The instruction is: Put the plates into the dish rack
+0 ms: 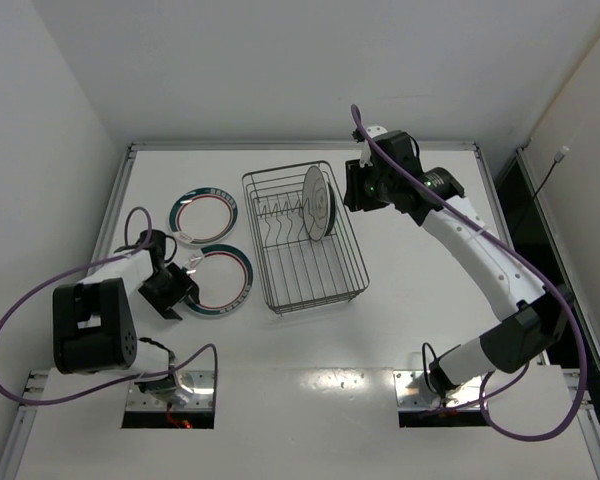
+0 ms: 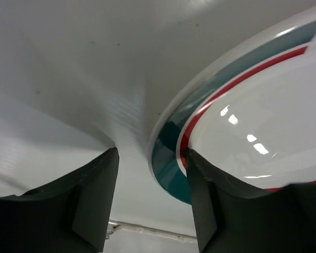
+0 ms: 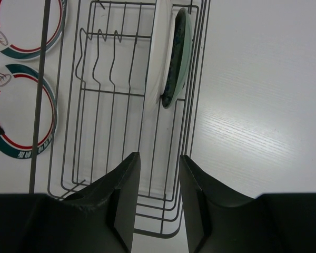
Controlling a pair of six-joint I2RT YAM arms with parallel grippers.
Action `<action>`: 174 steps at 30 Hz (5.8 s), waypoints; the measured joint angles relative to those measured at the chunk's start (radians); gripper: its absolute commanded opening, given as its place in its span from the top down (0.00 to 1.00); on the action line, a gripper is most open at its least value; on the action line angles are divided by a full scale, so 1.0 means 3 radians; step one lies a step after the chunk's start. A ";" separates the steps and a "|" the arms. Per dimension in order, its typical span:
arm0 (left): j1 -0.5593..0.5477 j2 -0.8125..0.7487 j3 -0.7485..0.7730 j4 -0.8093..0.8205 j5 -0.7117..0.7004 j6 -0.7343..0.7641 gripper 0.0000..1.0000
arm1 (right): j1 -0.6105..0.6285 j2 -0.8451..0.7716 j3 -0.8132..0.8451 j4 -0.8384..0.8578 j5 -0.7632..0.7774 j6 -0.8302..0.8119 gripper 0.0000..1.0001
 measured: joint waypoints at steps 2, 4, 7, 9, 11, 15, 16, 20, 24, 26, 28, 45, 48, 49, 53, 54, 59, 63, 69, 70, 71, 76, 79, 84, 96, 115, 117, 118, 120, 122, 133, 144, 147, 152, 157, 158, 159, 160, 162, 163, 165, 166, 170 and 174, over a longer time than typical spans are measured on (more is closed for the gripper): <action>0.0000 0.0003 -0.0022 0.0051 0.0055 -0.0039 0.71 | 0.0000 0.0000 0.0000 -0.0010 0.0000 0.0000 0.68; -0.0001 0.0022 -0.0024 0.0100 0.0088 -0.0020 0.85 | 0.0000 0.0000 0.0001 -0.0023 -0.0001 0.0000 0.68; 0.0025 0.0023 0.0011 0.0103 0.0165 -0.0009 0.97 | 0.0000 0.0000 0.0001 -0.0028 -0.0001 0.0001 0.68; 0.0025 0.0006 0.0055 0.0078 0.0210 0.0006 1.00 | 0.0000 0.0000 0.0001 -0.0032 -0.0001 0.0003 0.68; 0.0025 -0.0014 0.0061 0.0102 0.0220 0.0022 1.00 | 0.0000 0.0000 0.0001 -0.0043 -0.0001 0.0004 0.68; 0.0024 -0.0065 0.0064 0.0081 0.0201 0.0024 1.00 | 0.0000 0.0000 0.0001 -0.0078 -0.0001 0.0008 0.68; 0.0024 -0.0107 0.0071 0.0062 0.0195 0.0028 1.00 | 0.0000 0.0000 0.0001 -0.0084 -0.0004 0.0009 0.68; 0.0022 -0.0357 0.0223 -0.0071 0.0155 0.0045 1.00 | 0.0000 0.0008 0.0011 -0.0097 -0.0009 0.0010 0.68; 0.0022 -0.0557 0.0504 -0.0148 0.0136 0.0066 1.00 | 0.0000 0.0039 0.0031 -0.0098 -0.0043 0.0011 0.68; 0.0022 -0.0614 0.0608 -0.0169 0.0144 0.0075 1.00 | 0.0000 0.0060 0.0033 -0.0099 -0.0055 0.0011 0.68; 0.0022 -0.0654 0.0680 -0.0183 0.0170 0.0074 1.00 | 0.0000 0.0075 0.0033 -0.0099 -0.0064 0.0011 0.68; -0.0005 -0.0730 0.1130 -0.0299 0.0492 0.0080 1.00 | -0.0055 0.0085 0.0020 -0.0015 -0.0491 0.0079 0.68; -0.0010 -0.0703 0.1471 -0.0355 0.0476 0.0121 1.00 | -0.0144 0.0084 -0.0083 0.0209 -0.0952 0.0184 0.61; -0.0018 -0.0675 0.1612 -0.0354 0.0465 0.0136 1.00 | -0.0175 0.0080 -0.0151 0.0318 -0.1138 0.0235 0.56; -0.0072 -0.0540 0.2092 -0.0294 0.0444 0.0186 1.00 | -0.0289 0.0081 -0.0437 0.0710 -0.1812 0.0519 0.49; -0.0093 -0.0518 0.2157 -0.0267 0.0451 0.0187 1.00 | -0.0310 0.0085 -0.0493 0.0810 -0.1952 0.0607 0.47; -0.0220 -0.0472 0.2260 -0.0221 0.0568 0.0172 1.00 | -0.0379 0.0085 -0.0796 0.1494 -0.2541 0.1106 0.41; -0.0296 -0.0463 0.2293 -0.0252 0.0647 0.0136 1.00 | -0.0423 0.0106 -0.1052 0.2019 -0.2813 0.1530 0.36; -0.0454 -0.0472 0.2373 -0.0229 0.0752 0.0037 1.00 | -0.0448 0.0220 -0.1138 0.2421 -0.2972 0.1858 0.36; -0.0495 -0.0481 0.2372 -0.0201 0.0790 -0.0004 1.00 | -0.0451 0.0234 -0.1157 0.2475 -0.2981 0.1890 0.36; -0.0523 -0.0492 0.2369 -0.0177 0.0821 -0.0037 1.00 | -0.0453 0.0247 -0.1171 0.2506 -0.2991 0.1911 0.36; -0.0654 -0.0670 0.2225 0.0062 0.1054 -0.0299 1.00 | -0.0453 0.0333 -0.1270 0.2705 -0.3028 0.2027 0.36; -0.0746 -0.0749 0.2145 0.0226 0.1170 -0.0463 1.00 | -0.0453 0.0392 -0.1319 0.2782 -0.3034 0.2096 0.36; -0.1017 -0.0758 0.2009 0.0486 0.1254 -0.0659 1.00 | -0.0453 0.0488 -0.1366 0.3051 -0.3066 0.2281 0.36; -0.1361 -0.0707 0.1837 0.0562 0.1158 -0.0725 0.85 | -0.0544 0.0552 -0.1465 0.3724 -0.3212 0.2828 1.00; -0.0863 -0.0668 0.1940 -0.0721 0.0112 -0.0032 0.17 | 0.0192 0.1245 0.1205 0.0225 0.0727 0.0018 1.00; -0.0825 -0.0666 0.1940 -0.0774 0.0093 0.0013 0.17 | 0.0266 0.1405 0.1202 0.0109 0.0905 -0.0079 1.00; -0.0804 -0.0666 0.1940 -0.0792 0.0093 0.0027 0.17 | 0.0295 0.1462 0.1194 0.0080 0.0942 -0.0108 1.00; -0.0767 -0.0665 0.1940 -0.0813 0.0098 0.0041 0.17 | 0.0366 0.1550 0.1179 0.0027 0.1066 -0.0184 1.00; -0.0732 -0.0662 0.1940 -0.0829 0.0109 0.0052 0.17 | 0.0420 0.1559 0.1179 0.0039 0.1197 -0.0221 1.00; -0.0718 -0.0593 0.1942 -0.0970 0.0116 0.0102 0.17 | 0.0591 0.1689 0.1259 0.0015 0.1592 -0.0202 1.00; -0.0718 -0.0551 0.1942 -0.0983 0.0090 0.0103 0.17 | 0.0820 0.1648 0.1152 0.0187 0.1812 -0.0047 1.00; -0.0718 -0.0532 0.1942 -0.0982 0.0090 0.0103 0.17 | 0.0902 0.1612 0.1102 0.0184 0.1803 -0.0027 1.00; -0.0718 -0.0526 0.1940 -0.0980 0.0084 0.0103 0.17 | 0.0945 0.1609 0.1096 0.0153 0.1812 -0.0033 1.00; -0.0718 -0.0505 0.1938 -0.0980 0.0083 0.0103 0.17 | 0.0917 0.1601 0.1088 0.0089 0.1892 -0.0045 1.00; -0.0718 -0.0501 0.1938 -0.0980 0.0083 0.0103 0.17 | 0.0905 0.1595 0.1078 0.0080 0.1910 -0.0045 1.00; -0.0718 -0.0498 0.1938 -0.0979 0.0083 0.0103 0.17 | 0.0894 0.1582 0.1057 0.0079 0.1934 -0.0045 1.00; -0.0718 -0.0498 0.1938 -0.0980 0.0083 0.0103 0.17 | 0.0888 0.1568 0.1034 0.0069 0.1943 -0.0043 1.00; -0.0718 -0.0497 0.1935 -0.0979 0.0083 0.0103 0.17 | 0.0871 0.1545 0.0996 0.0046 0.1958 -0.0043 1.00; -0.0718 -0.0497 0.1932 -0.0979 0.0081 0.0103 0.17 | 0.0866 0.1539 0.0983 0.0041 0.1962 -0.0043 1.00; -0.0718 -0.0497 0.1920 -0.0979 0.0083 0.0103 0.17 | 0.0861 0.1535 0.0973 0.0031 0.1967 -0.0045 1.00; -0.0718 -0.0496 0.1918 -0.0982 0.0083 0.0103 0.17 | 0.0861 0.1532 0.0969 0.0031 0.1970 -0.0052 1.00; -0.0718 -0.0496 0.1912 -0.0979 0.0081 0.0103 0.17 | 0.0861 0.1488 0.0966 0.0036 0.2008 -0.0084 1.00; -0.0718 -0.0496 0.1901 -0.0979 0.0083 0.0103 0.17 | 0.0861 0.1438 0.0966 0.0085 0.2018 -0.0144 1.00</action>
